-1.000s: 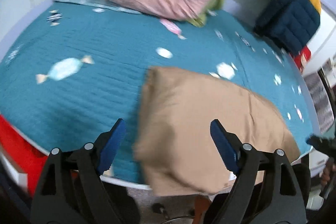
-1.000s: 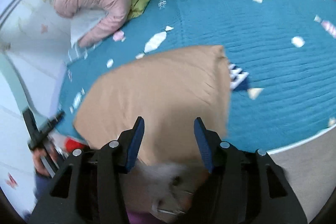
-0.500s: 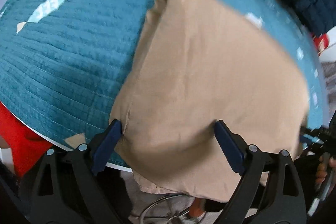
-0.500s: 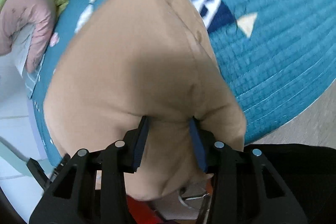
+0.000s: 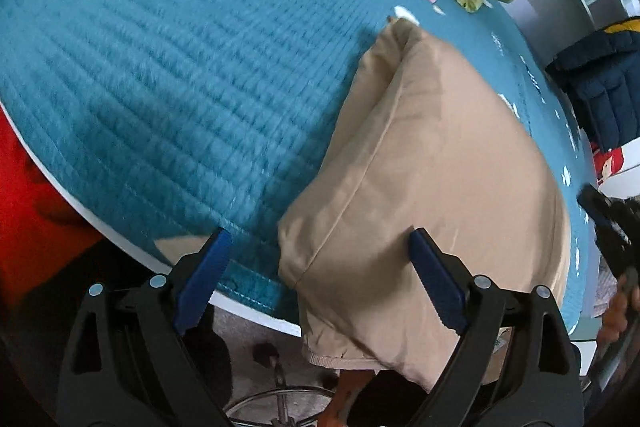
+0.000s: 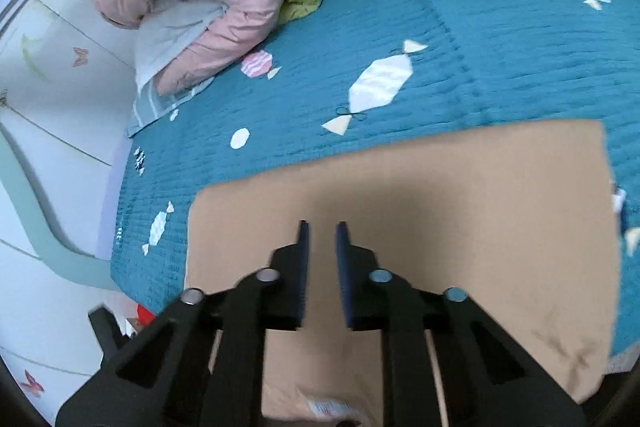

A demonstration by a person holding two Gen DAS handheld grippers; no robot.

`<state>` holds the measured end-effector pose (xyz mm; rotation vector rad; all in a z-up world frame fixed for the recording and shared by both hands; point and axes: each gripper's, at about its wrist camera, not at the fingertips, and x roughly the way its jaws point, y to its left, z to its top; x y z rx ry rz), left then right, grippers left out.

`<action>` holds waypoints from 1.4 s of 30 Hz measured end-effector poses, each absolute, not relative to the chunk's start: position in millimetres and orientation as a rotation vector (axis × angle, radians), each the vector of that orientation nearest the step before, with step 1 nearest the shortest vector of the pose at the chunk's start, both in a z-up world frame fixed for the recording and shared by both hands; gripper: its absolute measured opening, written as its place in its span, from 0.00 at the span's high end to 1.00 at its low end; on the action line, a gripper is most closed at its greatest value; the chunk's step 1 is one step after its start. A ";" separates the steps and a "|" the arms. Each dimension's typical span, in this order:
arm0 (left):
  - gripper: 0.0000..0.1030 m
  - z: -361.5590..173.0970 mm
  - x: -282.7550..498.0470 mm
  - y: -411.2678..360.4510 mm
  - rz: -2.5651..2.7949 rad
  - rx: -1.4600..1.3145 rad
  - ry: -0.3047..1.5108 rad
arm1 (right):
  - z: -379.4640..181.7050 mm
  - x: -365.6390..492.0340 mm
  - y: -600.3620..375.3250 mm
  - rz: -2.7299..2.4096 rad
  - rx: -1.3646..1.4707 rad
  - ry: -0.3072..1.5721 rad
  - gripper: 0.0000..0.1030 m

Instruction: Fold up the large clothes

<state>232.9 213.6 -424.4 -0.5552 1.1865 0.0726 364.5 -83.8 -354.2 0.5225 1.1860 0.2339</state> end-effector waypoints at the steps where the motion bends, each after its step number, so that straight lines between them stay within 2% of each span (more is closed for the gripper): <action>1: 0.13 -426.0 233.6 213.5 0.070 -0.557 1.187 | -360.0 368.8 -82.4 0.218 0.518 1.201 0.96; 11: 0.12 -440.2 239.2 211.8 0.056 -0.579 1.192 | -426.7 380.7 -86.8 0.167 0.517 1.334 1.00; 22: 0.12 -440.2 250.6 200.2 0.065 -0.538 1.203 | -414.4 366.1 -79.1 0.161 0.480 1.338 1.00; 27: 0.12 -439.9 245.9 201.9 0.061 -0.539 1.205 | -408.6 329.5 -77.2 0.156 0.493 1.384 1.00; 37: 0.12 -441.5 237.6 206.0 0.041 -0.571 1.217 | -405.8 291.3 -66.3 0.132 0.459 1.351 1.00; 42: 0.12 -443.4 233.3 204.6 0.033 -0.579 1.220 | -419.4 244.4 -67.0 0.131 0.501 1.381 1.00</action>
